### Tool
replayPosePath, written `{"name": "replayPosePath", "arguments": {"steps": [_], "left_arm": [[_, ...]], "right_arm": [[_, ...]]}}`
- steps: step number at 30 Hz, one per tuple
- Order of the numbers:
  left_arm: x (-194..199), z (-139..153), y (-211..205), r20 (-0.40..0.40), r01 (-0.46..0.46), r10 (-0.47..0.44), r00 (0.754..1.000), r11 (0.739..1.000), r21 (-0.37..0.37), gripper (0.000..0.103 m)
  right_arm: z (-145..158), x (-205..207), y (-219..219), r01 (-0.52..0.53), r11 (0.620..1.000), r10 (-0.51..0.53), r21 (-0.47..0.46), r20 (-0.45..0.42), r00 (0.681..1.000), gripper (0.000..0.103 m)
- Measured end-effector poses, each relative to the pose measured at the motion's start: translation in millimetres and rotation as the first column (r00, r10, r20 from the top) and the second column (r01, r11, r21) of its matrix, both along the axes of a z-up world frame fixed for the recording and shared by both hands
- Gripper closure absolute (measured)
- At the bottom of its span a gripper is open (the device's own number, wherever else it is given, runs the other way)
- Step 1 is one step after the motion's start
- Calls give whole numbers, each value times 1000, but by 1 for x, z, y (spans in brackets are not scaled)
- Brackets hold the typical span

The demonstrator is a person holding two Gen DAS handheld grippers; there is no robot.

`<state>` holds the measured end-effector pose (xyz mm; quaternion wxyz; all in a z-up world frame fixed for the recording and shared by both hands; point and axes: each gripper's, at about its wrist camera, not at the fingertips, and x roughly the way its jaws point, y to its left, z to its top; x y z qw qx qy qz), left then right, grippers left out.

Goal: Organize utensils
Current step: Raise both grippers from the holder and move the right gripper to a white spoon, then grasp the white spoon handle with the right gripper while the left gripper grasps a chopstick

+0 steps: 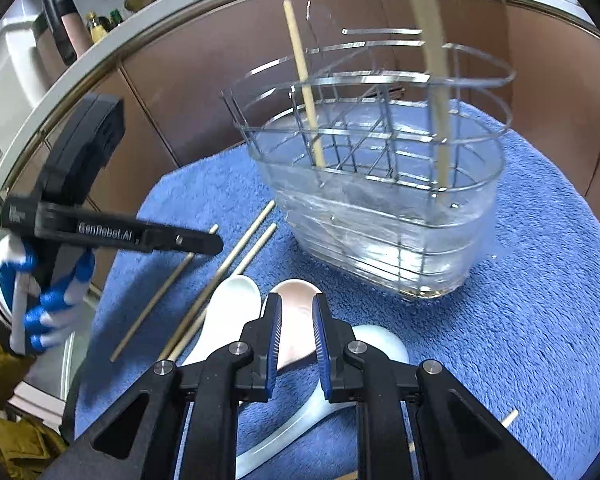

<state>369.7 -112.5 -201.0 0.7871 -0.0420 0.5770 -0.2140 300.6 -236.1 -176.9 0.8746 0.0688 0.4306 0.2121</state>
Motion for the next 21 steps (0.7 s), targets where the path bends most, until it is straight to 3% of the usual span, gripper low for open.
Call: {"name": "replayPosePath", "arguments": {"steps": [14,21], "left_arm": [[30,-10,-23,-37,19,-16,999,995,102,77],[33,-17,-42,-52,31,-24,998,988,149,81]], "right_arm": [[-1,4,2,-20,999,20,-49,7,1000,88],[-9,17,0,-41,997,39,-66,-34,999,88]]}}
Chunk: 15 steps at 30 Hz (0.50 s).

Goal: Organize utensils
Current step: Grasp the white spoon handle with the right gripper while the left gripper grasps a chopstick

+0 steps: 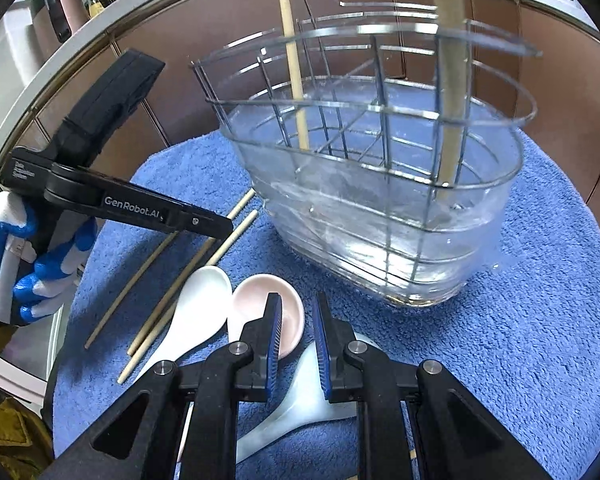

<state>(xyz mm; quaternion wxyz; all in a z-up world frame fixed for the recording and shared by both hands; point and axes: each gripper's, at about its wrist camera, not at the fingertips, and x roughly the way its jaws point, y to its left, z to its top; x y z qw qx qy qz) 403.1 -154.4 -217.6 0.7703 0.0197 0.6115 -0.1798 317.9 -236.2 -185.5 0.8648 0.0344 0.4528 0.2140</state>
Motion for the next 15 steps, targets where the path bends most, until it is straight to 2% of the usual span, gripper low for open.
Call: {"name": "replayPosePath", "arguments": {"steps": [5,11,15], "left_arm": [[4,-1,-14,-8,4,-4,1000,999,40,83],[5,-2,-32,12,-5,4,1000,996,88,95],[3,-5,-35,22,-13,11,1000,996,86,96]], "right_arm": [[-5,9,1,-14,1000,14,1,-21,1000,88],[-8,13,3,-40,999,40,1,-29,999,88],[-11,14,9,-44,999,44,-15,-21,999,94]]}}
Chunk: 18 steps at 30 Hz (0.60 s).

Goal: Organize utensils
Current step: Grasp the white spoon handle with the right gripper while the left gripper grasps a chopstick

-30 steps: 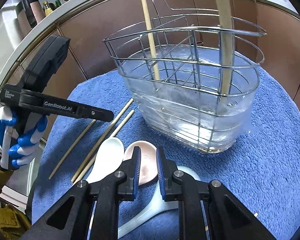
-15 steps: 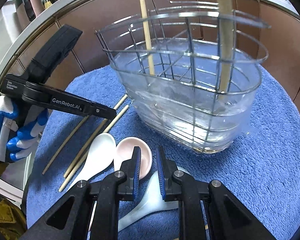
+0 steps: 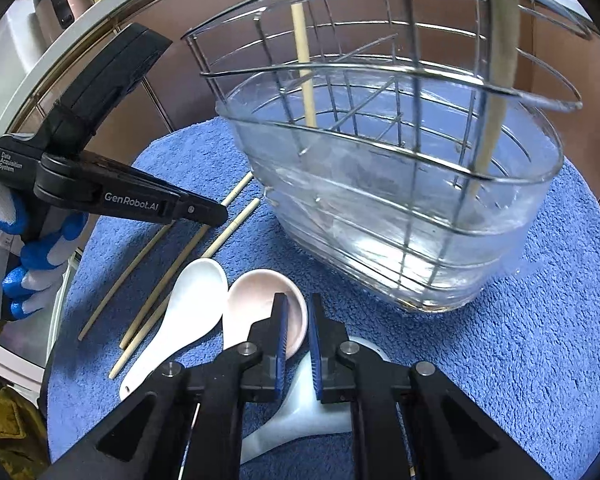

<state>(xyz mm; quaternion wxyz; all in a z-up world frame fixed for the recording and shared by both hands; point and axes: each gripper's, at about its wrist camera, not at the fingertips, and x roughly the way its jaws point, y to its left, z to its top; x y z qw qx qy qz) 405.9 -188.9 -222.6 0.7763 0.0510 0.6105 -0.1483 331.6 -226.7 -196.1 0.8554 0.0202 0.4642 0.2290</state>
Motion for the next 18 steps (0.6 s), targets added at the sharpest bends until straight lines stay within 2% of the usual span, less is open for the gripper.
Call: {"name": "replayPosePath", "arguments": {"steps": [3,9,15,18], "left_arm": [[-6,1,4,18,-9,9,1000,1000,-18,98],[-26,19,25,120,-24,33,992,997,-73,98],[-57,54,53,249,-25,68,966,985,-174,98],[-80,71,64,320,-14,81,944,978,-208,98]], "right_arm": [[2,-1,4,1,1000,-1,-14,13,1000,96],[12,-12,12,17,1000,-16,-22,61,998,97],[35,-37,20,40,997,-30,-63,146,989,96],[49,-55,26,52,995,-34,-88,197,980,96]]}}
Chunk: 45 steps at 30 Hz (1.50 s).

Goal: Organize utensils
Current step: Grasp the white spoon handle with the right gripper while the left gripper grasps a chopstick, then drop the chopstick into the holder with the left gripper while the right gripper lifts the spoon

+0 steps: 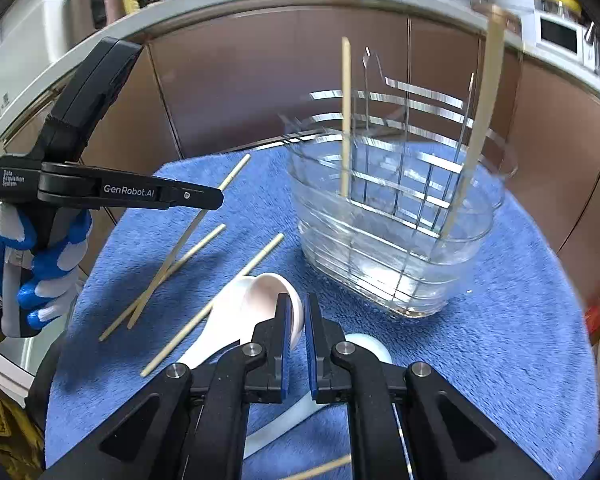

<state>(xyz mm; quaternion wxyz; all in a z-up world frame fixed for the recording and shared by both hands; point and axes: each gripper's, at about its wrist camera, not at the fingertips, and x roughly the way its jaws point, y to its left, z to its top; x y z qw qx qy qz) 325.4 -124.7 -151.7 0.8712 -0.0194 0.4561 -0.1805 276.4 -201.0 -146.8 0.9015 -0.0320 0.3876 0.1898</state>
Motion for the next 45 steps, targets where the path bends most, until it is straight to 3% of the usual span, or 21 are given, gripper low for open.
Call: {"name": "replayPosePath", "arguments": {"steps": [9,14,18,20,27,33,38,45], "left_arm": [[-57,23,23,109,-4,10,994,998,-62,98],[-62,50,21,174,0,18,985,995,-103,98],[-67,84,17,255,14,20,967,991,-133,98],[-67,95,12,287,21,23,958,989,-148,98],[-46,136,-3,367,41,43,929,975,-219,98],[-16,161,-17,433,26,100,896,961,-277,98],[4,171,-29,470,1,179,864,934,-358,98],[28,150,-63,512,-83,252,821,941,-328,98]], "right_arm": [[35,-57,4,77,997,-73,-29,138,988,96],[67,-73,-5,170,985,-158,-30,247,956,96],[105,-76,-10,244,970,-218,-21,375,901,96],[123,-72,-12,297,955,-257,-21,446,857,96],[154,-37,-22,435,900,-342,-19,586,734,96],[156,-3,-37,524,852,-401,-7,635,660,96],[142,14,-51,553,833,-427,-4,630,649,96],[116,32,-61,578,816,-446,-17,618,648,96]]}}
